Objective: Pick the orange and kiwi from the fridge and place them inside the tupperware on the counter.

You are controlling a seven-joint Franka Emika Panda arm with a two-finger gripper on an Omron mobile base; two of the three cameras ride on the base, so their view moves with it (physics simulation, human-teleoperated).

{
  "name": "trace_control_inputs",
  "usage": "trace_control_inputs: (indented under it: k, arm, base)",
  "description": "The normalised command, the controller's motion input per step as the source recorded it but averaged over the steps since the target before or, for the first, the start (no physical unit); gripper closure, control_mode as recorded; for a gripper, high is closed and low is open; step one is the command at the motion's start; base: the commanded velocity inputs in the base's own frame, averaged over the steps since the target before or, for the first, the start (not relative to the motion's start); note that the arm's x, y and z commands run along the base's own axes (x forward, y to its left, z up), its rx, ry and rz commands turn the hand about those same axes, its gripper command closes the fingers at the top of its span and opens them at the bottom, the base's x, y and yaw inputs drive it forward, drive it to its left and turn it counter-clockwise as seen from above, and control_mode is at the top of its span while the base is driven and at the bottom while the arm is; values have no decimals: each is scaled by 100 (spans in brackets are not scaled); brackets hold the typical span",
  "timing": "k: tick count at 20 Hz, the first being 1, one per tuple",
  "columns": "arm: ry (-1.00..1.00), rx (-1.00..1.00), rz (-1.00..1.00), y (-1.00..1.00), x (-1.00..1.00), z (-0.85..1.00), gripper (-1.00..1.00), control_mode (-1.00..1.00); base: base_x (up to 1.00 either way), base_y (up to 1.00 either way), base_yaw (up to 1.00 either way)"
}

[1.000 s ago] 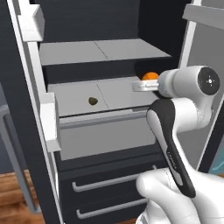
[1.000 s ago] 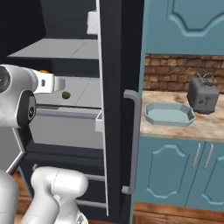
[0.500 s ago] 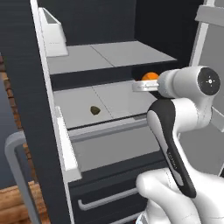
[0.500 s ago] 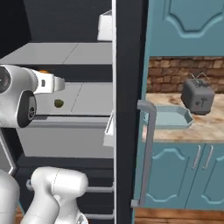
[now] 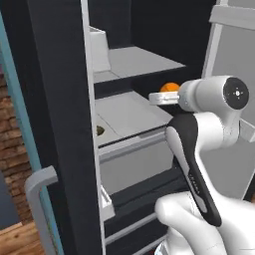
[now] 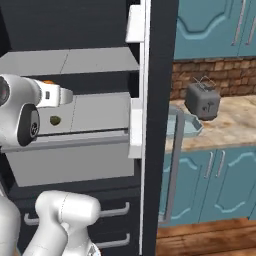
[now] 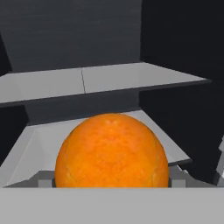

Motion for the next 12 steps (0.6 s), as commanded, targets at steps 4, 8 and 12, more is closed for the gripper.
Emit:
trace_control_inputs:
  k: [4, 8, 12]
  arm:
    - [0, 0, 0, 0, 0, 0, 100, 100]
    - [0, 0, 0, 0, 0, 0, 100, 100]
    - [0, 0, 0, 0, 0, 0, 100, 100]
  base:
    - [-6, 50, -46]
    - [-38, 34, -45]
    - [-47, 0, -47]
